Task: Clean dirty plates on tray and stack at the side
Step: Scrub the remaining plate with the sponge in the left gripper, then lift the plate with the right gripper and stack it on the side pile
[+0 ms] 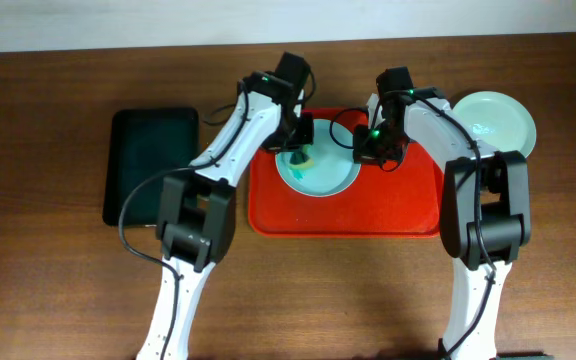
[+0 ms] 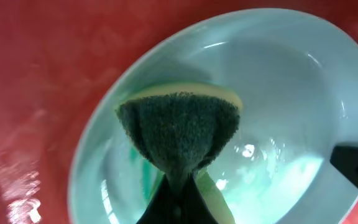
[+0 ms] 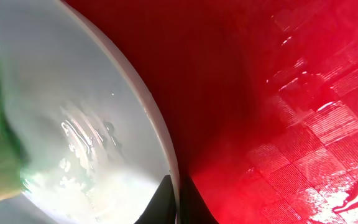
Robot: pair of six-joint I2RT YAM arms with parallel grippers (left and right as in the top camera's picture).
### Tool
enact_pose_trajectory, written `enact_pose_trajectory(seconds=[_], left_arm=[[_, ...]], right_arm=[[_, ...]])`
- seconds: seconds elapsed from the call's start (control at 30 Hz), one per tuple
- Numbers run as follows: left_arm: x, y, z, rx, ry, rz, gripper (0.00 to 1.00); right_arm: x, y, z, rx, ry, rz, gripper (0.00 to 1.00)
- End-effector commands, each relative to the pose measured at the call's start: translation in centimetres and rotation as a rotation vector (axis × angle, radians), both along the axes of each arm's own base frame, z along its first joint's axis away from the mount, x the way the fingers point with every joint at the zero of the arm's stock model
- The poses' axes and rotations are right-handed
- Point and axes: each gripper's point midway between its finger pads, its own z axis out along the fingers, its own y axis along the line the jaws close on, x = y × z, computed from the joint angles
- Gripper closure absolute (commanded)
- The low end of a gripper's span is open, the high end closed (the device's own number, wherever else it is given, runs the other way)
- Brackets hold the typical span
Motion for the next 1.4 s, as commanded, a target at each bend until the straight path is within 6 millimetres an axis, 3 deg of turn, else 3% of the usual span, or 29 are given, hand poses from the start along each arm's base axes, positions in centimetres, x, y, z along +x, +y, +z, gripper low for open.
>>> enact_pose_trajectory(seconds=[0.0, 0.07, 0.17, 0.23, 0.27, 0.3, 0.33, 0.4, 0.47, 0.53, 0.63, 0.7, 0.73, 0.8, 0.87, 0.93, 0.97, 1.03, 1.07, 1.1, 1.13, 1.23, 1.37], left_arm=[[-0.9, -1.9, -1.7, -0.015, 0.023, -0.046, 1.0], [-0.7, -1.9, -1.8, 0.037, -0.015, -0.057, 1.0], [1.3, 3.1, -1.9, 0.306, -0.119, 0.007, 1.0], [1.9, 5.6, -0.5, 0.425, -0.159, 0.038, 1.0], [2.2, 5.7, 0.8, 0.405, -0.164, 0.063, 1.0], [2.0, 4.3, 2.1, 0.326, -0.151, 0.059, 1.0], [1.1, 1.2, 3.0, 0.156, -0.094, 0.022, 1.0], [-1.1, -3.1, 3.3, -0.095, 0.032, -0.045, 1.0], [-1.8, -3.3, 2.4, -0.092, 0.062, -0.052, 1.0], [-2.9, -3.1, -0.2, -0.05, 0.098, -0.059, 1.0], [-3.2, 0.4, -3.9, 0.135, 0.089, -0.03, 1.0], [-3.3, 1.6, -5.3, 0.195, 0.077, -0.022, 1.0], [-2.5, 4.0, -5.6, 0.336, 0.02, -0.004, 1.0], [-1.2, 7.5, -4.0, 0.535, -0.059, 0.02, 1.0], [0.1, 10.1, -0.3, 0.69, -0.137, 0.091, 1.0], [1.1, 9.3, 1.8, 0.654, -0.179, 0.106, 1.0], [0.6, 6.6, 2.0, 0.492, -0.122, 0.091, 1.0], [-1.1, 3.2, 1.3, 0.287, -0.013, -0.011, 1.0], [-3.2, -0.5, 1.4, 0.083, 0.07, -0.169, 1.0], [-4.2, -1.8, 1.7, 0.001, 0.099, -0.247, 1.0], [-4.3, -1.8, 1.7, 0.006, 0.101, -0.252, 1.0], [-4.1, 0.2, -0.3, 0.152, 0.084, -0.231, 1.0], [-3.5, 6.4, -3.8, 0.485, 0.041, -0.116, 1.0]], right_arm=[[-0.9, 0.4, -1.7, -0.017, 0.041, 0.017, 0.96], [-1.0, 0.4, -1.9, -0.018, 0.046, 0.018, 0.96], [-1.5, 0.3, -2.6, -0.021, 0.068, 0.018, 0.96], [-2.0, 0.2, -3.0, -0.026, 0.08, 0.018, 0.96], [-2.1, 0.2, -3.1, -0.027, 0.083, 0.018, 0.96], [-2.1, 0.2, -3.1, -0.026, 0.084, 0.018, 0.96], [-2.1, 0.2, -3.1, -0.026, 0.083, 0.018, 0.96], [-2.1, 0.2, -3.1, -0.026, 0.084, 0.018, 0.96], [-2.1, 0.2, -3.1, -0.026, 0.084, 0.018, 0.96], [-2.1, 0.2, -3.1, -0.027, 0.084, 0.018, 0.96], [-2.1, 0.2, -3.1, -0.026, 0.084, 0.018, 0.96], [-2.1, 0.2, -3.1, -0.026, 0.084, 0.018, 0.96], [-2.2, 0.2, -3.2, -0.028, 0.088, 0.018, 0.96], [-2.3, 0.2, -3.2, -0.028, 0.091, 0.018, 0.96], [-2.3, 0.2, -3.2, -0.028, 0.091, 0.018, 0.96], [-2.3, 0.2, -3.2, -0.028, 0.091, 0.018, 0.96], [-2.3, 0.2, -3.2, -0.028, 0.091, 0.018, 0.96], [-2.3, 0.2, -3.2, -0.028, 0.091, 0.018, 0.96], [-2.2, 0.2, -3.2, -0.028, 0.09, 0.018, 0.96], [-2.2, 0.2, -3.2, -0.028, 0.09, 0.018, 0.96], [-2.2, 0.2, -3.2, -0.028, 0.09, 0.018, 0.96], [-2.3, 0.2, -3.2, -0.028, 0.091, 0.018, 0.96], [-2.3, 0.2, -3.2, -0.028, 0.091, 0.018, 0.96]])
